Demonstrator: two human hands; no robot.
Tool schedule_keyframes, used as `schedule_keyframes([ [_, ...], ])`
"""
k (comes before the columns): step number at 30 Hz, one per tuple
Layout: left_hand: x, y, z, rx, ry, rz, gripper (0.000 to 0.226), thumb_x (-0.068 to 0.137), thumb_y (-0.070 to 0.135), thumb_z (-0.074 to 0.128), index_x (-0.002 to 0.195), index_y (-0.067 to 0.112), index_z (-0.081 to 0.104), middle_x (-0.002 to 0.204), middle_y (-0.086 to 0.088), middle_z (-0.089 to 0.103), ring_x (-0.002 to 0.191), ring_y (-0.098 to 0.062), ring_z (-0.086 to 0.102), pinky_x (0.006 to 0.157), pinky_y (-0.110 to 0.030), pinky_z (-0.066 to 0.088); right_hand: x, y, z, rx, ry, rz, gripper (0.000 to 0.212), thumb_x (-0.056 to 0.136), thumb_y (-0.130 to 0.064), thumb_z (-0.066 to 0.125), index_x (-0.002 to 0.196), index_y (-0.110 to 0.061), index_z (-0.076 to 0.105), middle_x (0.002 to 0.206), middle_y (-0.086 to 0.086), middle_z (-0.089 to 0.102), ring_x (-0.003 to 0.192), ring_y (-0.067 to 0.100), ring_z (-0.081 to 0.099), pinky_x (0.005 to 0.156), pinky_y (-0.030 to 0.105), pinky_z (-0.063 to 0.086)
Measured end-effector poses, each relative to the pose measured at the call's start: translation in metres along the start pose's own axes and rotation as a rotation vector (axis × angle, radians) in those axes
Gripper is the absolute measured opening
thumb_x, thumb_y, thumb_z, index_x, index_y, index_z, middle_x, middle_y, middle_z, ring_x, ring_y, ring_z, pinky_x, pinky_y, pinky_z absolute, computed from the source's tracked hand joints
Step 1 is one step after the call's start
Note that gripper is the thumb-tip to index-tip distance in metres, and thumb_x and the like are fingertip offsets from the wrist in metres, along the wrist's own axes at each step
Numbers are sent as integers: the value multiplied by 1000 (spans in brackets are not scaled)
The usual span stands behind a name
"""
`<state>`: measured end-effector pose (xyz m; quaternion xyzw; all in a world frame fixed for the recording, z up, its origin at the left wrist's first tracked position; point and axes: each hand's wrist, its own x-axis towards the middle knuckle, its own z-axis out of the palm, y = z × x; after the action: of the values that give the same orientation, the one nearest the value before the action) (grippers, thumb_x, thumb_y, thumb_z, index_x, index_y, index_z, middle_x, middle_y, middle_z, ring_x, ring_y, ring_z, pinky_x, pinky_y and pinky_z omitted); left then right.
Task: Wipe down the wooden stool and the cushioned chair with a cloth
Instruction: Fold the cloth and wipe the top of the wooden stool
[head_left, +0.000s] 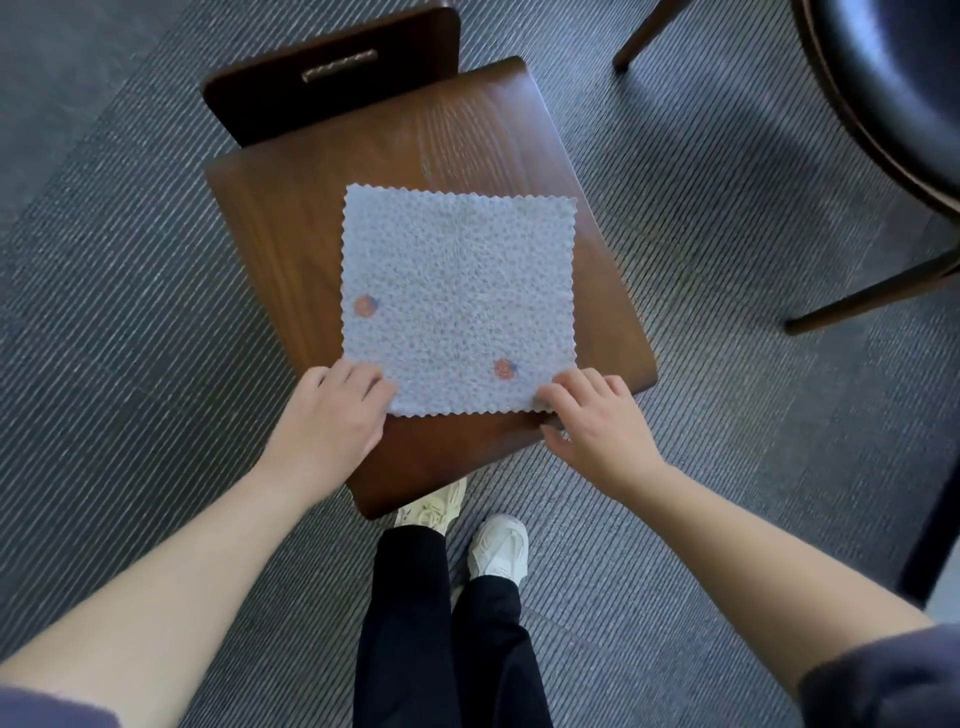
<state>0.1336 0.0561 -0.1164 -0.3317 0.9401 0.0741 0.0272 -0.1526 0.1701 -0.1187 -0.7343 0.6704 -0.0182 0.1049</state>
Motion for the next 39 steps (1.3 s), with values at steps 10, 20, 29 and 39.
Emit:
schedule_keyframes([
  [10, 13, -3, -30, -469, -261, -317, 17, 83, 1, 52, 88, 16, 57, 84, 4, 59, 79, -20, 57, 70, -35, 42, 14, 0, -22, 136, -203, 114, 13, 76, -4, 56, 84, -15, 53, 81, -2, 55, 76, 24, 53, 68, 33, 31],
  [20, 32, -34, -59, -784, -165, -728, 5, 88, 17, 64, 86, 21, 65, 83, 8, 66, 79, -8, 59, 66, -19, 41, 44, 7, -65, 721, -237, 399, 6, 87, -14, 54, 84, -15, 60, 90, 0, 62, 85, 15, 56, 71, 25, 42],
  [29, 87, -64, -52, -918, -71, -853, 10, 95, 29, 56, 90, 24, 63, 82, 2, 71, 83, -19, 68, 85, -48, 55, 108, 18, -61, 808, -95, 598, 19, 90, -23, 55, 74, -29, 47, 66, -1, 50, 60, 13, 42, 57, 29, 35],
  [39, 131, -65, -40, -651, -82, -861, 14, 98, 23, 46, 95, 14, 55, 79, -3, 61, 69, -13, 52, 55, -20, 33, 152, 26, -52, 622, -128, 805, 10, 93, -19, 52, 100, -14, 56, 76, -4, 54, 69, 13, 51, 63, 32, 46],
])
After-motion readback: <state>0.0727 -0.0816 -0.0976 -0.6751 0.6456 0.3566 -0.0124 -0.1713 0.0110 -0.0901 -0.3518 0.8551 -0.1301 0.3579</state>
